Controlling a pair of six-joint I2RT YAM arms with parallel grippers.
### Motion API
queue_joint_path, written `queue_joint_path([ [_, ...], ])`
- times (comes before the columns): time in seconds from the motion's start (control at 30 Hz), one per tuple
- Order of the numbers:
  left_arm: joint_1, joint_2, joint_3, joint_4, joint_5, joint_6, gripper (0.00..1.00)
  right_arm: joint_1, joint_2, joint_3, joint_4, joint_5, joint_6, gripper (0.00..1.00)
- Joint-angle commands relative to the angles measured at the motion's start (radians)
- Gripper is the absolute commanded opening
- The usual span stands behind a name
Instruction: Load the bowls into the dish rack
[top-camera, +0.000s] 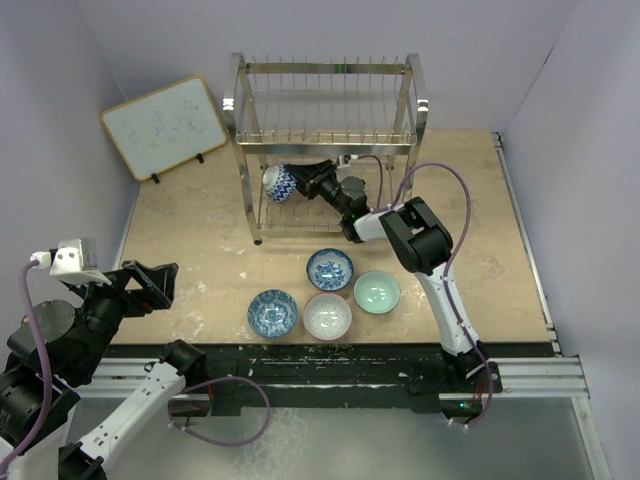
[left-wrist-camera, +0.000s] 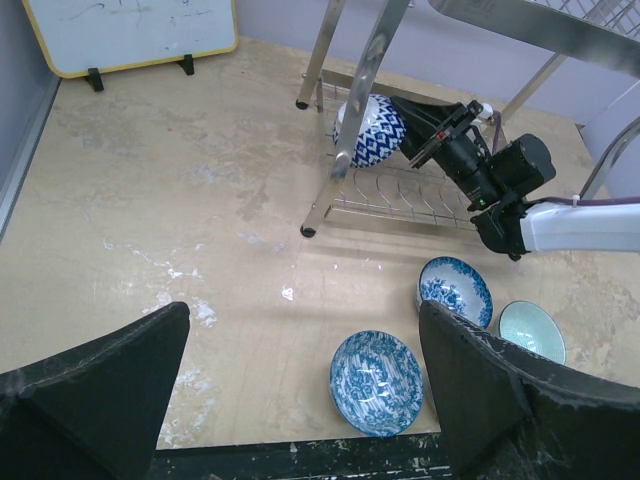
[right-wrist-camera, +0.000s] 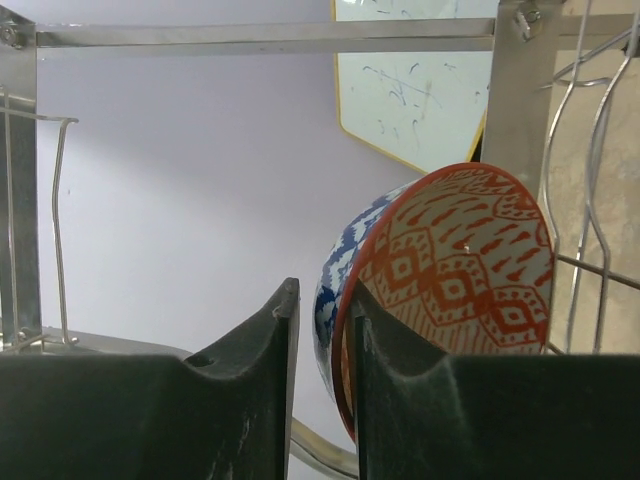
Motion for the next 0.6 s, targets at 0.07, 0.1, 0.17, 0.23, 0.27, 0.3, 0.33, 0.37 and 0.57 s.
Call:
queue_joint_path([
  [0.07, 0.004, 0.007, -0.002, 0.037, -0.007, 0.019, 0.99, -0.036, -0.057, -0.059, 0.017, 0.082, 0.006, 0.28],
  [0.1, 0.004, 0.008, -0.002, 0.037, -0.007, 0.018, 0.99, -0.036, -0.066, -0.065, 0.001, 0.088, -0.003, 0.28],
  [0.17, 0.004, 0.008, -0.001, 0.037, -0.006, 0.018, 0.99, -0.037, -0.088, -0.077, -0.038, 0.099, -0.016, 0.28],
  [0.23, 0.004, 0.006, -0.001, 0.037, -0.006, 0.019, 0.99, -0.036, -0.110, -0.092, -0.097, 0.117, -0.022, 0.28],
  [0.27, 0.004, 0.005, -0.002, 0.037, -0.006, 0.018, 0.99, -0.036, -0.122, -0.098, -0.131, 0.125, -0.022, 0.28],
  [0.3, 0.004, 0.004, -0.001, 0.037, -0.007, 0.018, 0.99, -0.037, -0.133, -0.106, -0.167, 0.135, -0.023, 0.28],
  [0.33, 0.004, 0.002, -0.003, 0.037, -0.007, 0.017, 0.99, -0.036, -0.144, -0.114, -0.201, 0.146, -0.025, 0.28],
  [0.37, 0.004, 0.001, -0.002, 0.037, -0.007, 0.017, 0.99, -0.037, -0.152, -0.120, -0.230, 0.154, -0.025, 0.28],
  [0.57, 0.004, -0.006, -0.002, 0.031, -0.010, 0.017, 0.99, -0.037, -0.175, -0.124, -0.355, 0.169, -0.056, 0.33],
])
